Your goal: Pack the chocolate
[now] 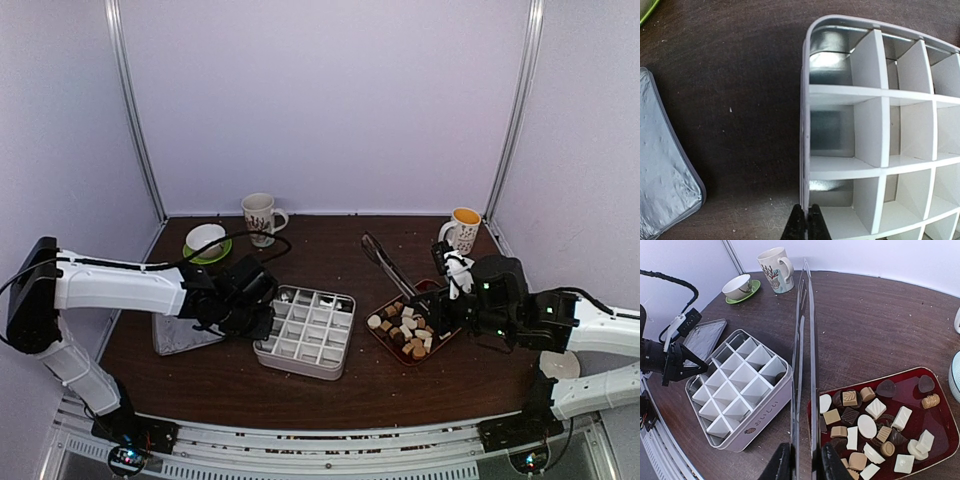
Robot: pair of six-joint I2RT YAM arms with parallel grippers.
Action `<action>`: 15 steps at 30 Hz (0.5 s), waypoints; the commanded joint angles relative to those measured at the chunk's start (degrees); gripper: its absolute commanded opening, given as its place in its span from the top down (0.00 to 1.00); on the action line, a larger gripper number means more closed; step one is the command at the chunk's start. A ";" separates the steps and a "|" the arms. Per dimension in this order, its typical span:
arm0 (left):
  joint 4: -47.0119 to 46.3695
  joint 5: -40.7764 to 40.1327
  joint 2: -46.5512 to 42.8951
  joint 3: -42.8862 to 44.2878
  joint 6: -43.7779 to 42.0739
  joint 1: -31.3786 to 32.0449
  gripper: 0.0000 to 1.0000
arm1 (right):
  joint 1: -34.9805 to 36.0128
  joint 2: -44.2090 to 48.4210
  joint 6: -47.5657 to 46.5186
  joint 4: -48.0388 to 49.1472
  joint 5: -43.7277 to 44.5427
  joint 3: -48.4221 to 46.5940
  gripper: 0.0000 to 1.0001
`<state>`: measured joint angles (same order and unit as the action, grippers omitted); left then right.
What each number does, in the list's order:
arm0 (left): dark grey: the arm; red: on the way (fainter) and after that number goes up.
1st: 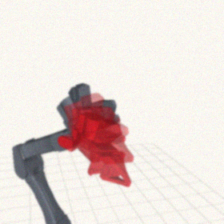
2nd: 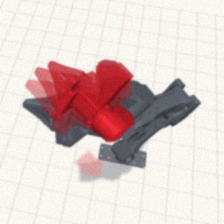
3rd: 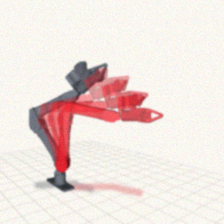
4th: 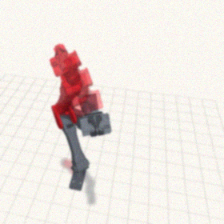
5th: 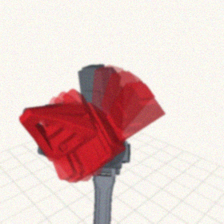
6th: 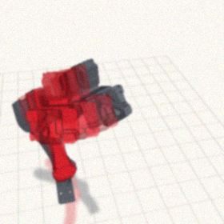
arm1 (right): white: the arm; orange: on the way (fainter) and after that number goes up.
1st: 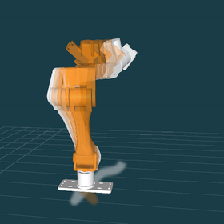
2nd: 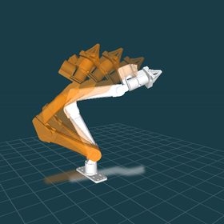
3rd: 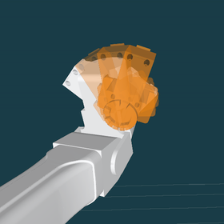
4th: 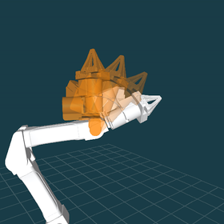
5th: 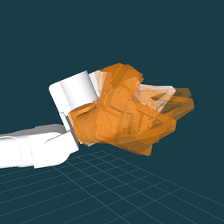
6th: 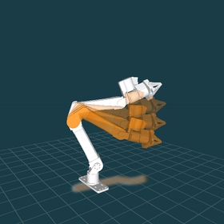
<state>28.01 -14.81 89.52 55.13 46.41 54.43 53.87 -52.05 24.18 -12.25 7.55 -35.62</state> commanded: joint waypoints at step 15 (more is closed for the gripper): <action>-4.02 -4.91 -6.15 -2.83 -8.83 3.24 1.00 | -0.05 0.00 0.51 -1.28 0.62 -0.09 0.78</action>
<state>27.94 -17.61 85.86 52.69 40.71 56.88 53.87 -52.07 24.23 -12.93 7.53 -35.62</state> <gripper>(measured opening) 0.023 0.217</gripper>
